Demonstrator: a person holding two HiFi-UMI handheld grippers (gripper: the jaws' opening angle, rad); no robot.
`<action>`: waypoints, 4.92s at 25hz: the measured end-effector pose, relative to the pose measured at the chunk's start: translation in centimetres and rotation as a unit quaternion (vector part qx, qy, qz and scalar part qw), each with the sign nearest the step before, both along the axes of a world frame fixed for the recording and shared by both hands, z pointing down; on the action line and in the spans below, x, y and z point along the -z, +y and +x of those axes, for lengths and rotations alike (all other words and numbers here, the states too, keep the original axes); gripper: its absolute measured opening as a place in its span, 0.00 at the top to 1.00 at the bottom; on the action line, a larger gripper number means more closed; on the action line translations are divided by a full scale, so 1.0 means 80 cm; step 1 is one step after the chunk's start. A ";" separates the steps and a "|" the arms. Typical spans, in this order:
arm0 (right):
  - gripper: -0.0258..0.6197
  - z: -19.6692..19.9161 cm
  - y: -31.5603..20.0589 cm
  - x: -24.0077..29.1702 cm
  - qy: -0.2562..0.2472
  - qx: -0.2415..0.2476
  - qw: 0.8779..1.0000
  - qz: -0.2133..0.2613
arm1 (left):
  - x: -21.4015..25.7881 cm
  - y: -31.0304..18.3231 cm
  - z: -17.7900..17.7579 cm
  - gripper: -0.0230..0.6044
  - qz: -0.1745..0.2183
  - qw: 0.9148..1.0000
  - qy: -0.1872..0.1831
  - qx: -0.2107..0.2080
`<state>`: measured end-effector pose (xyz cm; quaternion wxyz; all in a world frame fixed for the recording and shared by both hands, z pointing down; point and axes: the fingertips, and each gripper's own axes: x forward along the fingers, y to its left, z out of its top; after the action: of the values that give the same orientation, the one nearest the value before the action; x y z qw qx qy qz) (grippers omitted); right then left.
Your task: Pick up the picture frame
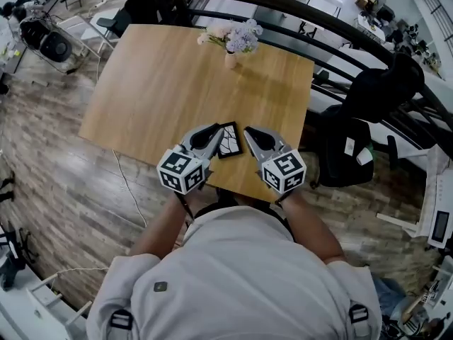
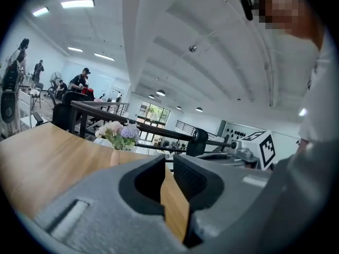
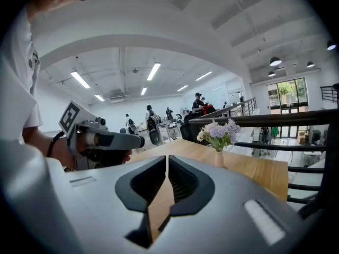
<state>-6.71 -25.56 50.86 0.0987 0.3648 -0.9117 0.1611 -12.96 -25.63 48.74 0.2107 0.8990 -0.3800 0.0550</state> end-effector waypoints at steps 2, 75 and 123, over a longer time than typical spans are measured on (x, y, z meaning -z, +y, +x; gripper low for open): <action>0.91 -0.007 -0.006 -0.014 0.007 -0.011 1.000 -0.009 | -0.018 -0.008 -0.011 0.87 -0.014 1.000 0.003 -0.003; 0.80 -0.012 -0.047 -0.453 0.124 -0.030 0.934 -0.335 | -0.474 -0.029 -0.045 0.82 -0.421 0.904 -0.020 0.078; 0.82 0.004 -0.077 -0.148 0.044 -0.137 0.976 -0.161 | -0.168 -0.081 -0.034 0.84 -0.185 0.982 -0.025 0.013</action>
<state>-6.36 -31.74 62.68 0.1730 0.4721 -0.8100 0.3017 -15.66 -32.08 62.20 0.3646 0.8378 -0.3801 0.1439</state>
